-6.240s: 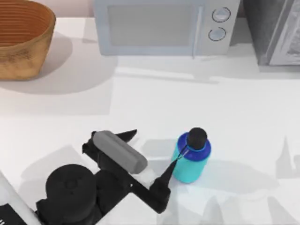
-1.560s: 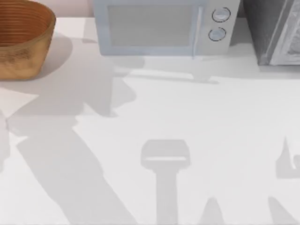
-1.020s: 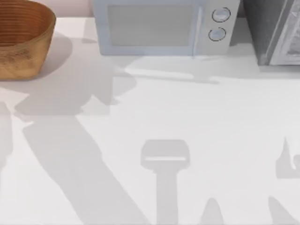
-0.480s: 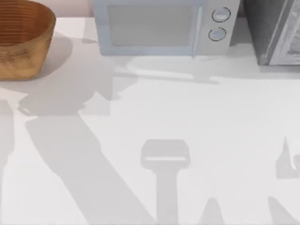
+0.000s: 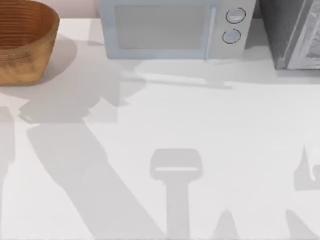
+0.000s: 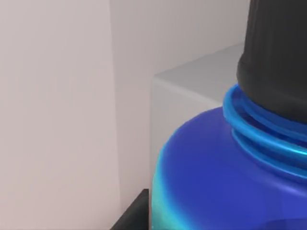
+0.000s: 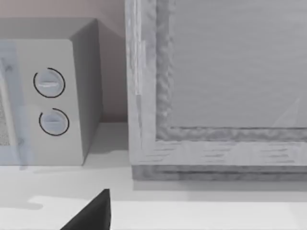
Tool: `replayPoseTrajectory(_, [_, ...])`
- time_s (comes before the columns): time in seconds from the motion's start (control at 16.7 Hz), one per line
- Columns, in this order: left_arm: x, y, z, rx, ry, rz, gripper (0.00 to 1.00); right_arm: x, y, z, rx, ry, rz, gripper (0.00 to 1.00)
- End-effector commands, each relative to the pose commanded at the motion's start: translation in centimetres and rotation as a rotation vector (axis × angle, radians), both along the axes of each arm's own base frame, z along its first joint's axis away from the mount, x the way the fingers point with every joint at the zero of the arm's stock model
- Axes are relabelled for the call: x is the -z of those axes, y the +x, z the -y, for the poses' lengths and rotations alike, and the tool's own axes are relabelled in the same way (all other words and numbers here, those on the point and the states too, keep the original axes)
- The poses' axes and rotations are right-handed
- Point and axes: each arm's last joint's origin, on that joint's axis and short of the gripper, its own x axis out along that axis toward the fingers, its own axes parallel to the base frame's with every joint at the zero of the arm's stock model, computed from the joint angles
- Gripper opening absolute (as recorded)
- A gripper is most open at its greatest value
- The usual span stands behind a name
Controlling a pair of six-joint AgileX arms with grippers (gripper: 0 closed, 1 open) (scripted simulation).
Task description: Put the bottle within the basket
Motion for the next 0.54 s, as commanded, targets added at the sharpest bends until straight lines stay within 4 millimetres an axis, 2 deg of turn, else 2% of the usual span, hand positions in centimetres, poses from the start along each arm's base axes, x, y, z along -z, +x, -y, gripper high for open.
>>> replayPoseTrajectory(0.18, [0.00, 0.00, 0.00, 0.000, 0.000, 0.000, 0.98, 0.00, 0.00, 0.00, 0.000, 0.000, 0.000, 1.00])
replayPoseTrajectory(0.54, [0.00, 0.00, 0.00, 0.000, 0.000, 0.000, 1.00, 0.00, 0.00, 0.00, 0.000, 0.000, 0.000, 1.00])
